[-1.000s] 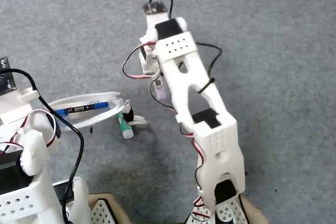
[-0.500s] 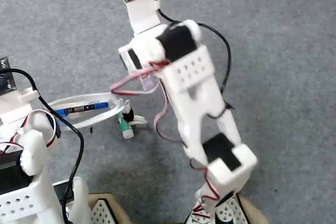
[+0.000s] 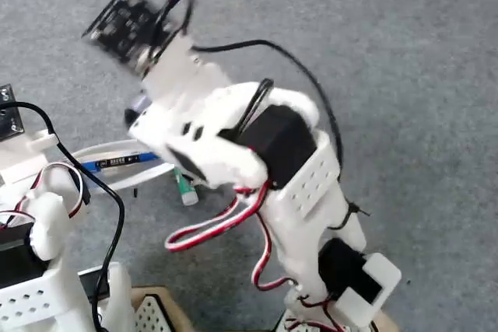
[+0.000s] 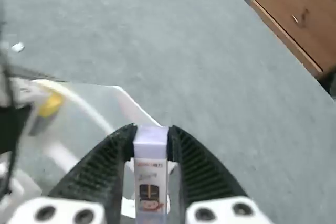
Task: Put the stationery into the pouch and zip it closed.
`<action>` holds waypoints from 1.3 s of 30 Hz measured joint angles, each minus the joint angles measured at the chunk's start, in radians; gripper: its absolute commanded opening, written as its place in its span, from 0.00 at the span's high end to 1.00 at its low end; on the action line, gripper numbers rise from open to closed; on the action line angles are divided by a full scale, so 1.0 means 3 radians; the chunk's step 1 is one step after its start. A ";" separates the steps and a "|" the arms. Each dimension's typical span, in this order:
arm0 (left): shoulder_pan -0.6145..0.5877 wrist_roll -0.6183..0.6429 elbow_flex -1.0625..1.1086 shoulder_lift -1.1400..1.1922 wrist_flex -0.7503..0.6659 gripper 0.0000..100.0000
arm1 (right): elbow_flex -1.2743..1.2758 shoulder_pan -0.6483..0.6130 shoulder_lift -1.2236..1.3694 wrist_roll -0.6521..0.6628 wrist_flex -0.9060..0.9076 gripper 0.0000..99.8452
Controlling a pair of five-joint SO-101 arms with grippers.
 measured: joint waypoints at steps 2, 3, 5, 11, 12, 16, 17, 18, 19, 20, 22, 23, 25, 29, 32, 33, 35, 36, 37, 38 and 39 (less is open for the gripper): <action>0.0000 0.0000 0.0000 0.0000 0.0000 0.97 | 0.0000 -0.0128 0.0000 0.0092 0.0000 0.99; 0.0000 0.0000 0.0000 0.0000 0.0000 0.97 | 0.0000 -0.0194 0.0000 0.0143 0.0000 0.99; 0.0000 0.0000 0.0000 0.0000 0.0000 0.97 | 0.0000 -0.0317 0.0000 0.0215 0.0005 0.99; 0.0000 0.0000 0.0000 0.0000 0.0000 0.97 | 0.0000 -0.0588 0.0000 0.0435 0.0199 0.99; 0.0000 0.0000 0.0000 0.0000 0.0000 0.97 | 0.0000 -0.0604 0.0000 0.0465 0.0210 0.99; 0.0000 0.0000 0.0000 0.0000 0.0000 0.97 | 0.0000 -0.0609 0.0000 0.0573 0.0220 0.99; 0.0000 0.0000 0.0000 0.0000 0.0000 0.97 | 0.0000 -0.0609 0.0000 0.0614 0.0220 0.99; 0.0000 0.0000 0.0000 0.0000 0.0000 0.97 | 0.0000 -0.0609 0.0000 0.0655 0.0220 0.99; 0.0000 0.0000 0.0000 0.0000 0.0000 0.97 | 0.0000 -0.0609 0.0000 0.0701 0.0220 0.99; 0.0000 0.0000 0.0000 0.0000 0.0000 0.97 | 0.0000 -0.0609 0.0000 0.0752 0.0220 0.99; 0.0000 0.0000 0.0000 0.0000 0.0000 0.97 | 0.0087 -0.0609 0.0000 0.0869 0.0220 0.99; 0.0000 0.0000 0.0000 0.0000 0.0000 0.97 | 0.0153 -0.0609 0.0000 0.0941 0.0220 0.99; 0.0000 0.0000 0.0000 0.0000 0.0000 0.97 | 0.0327 -0.0598 0.0000 0.1079 0.0220 0.99; 0.0000 0.0000 0.0000 0.0000 0.0000 0.97 | 0.0583 -0.0604 0.0000 0.1325 0.0220 0.99; 0.0000 -0.0005 0.0000 0.0000 0.0000 0.97 | 0.0685 -0.0604 0.0000 0.1422 0.0179 0.99; 0.0000 -0.0005 0.0000 0.0005 0.0000 0.97 | 0.0685 -0.0604 0.0000 0.1437 0.0174 0.99; 0.0000 -0.0005 0.0000 0.0005 0.0000 0.97 | 0.0685 -0.0604 -0.0010 0.1442 0.0174 0.99; 0.0000 -0.0005 0.0000 0.0005 0.0000 0.97 | 0.0685 -0.0604 -0.0010 0.1442 0.0169 0.99; 0.0000 -0.0005 0.0000 0.0005 0.0000 0.97 | 0.0685 -0.0604 -0.0010 0.1442 0.0164 0.99; 0.0000 -0.0005 0.0000 0.0005 0.0000 0.97 | 0.0685 -0.0604 -0.0015 0.1442 0.0164 0.99; 0.0000 -0.0005 -0.0010 0.0005 0.0010 0.97 | 0.0685 -0.0604 -0.0036 0.1442 0.0164 0.99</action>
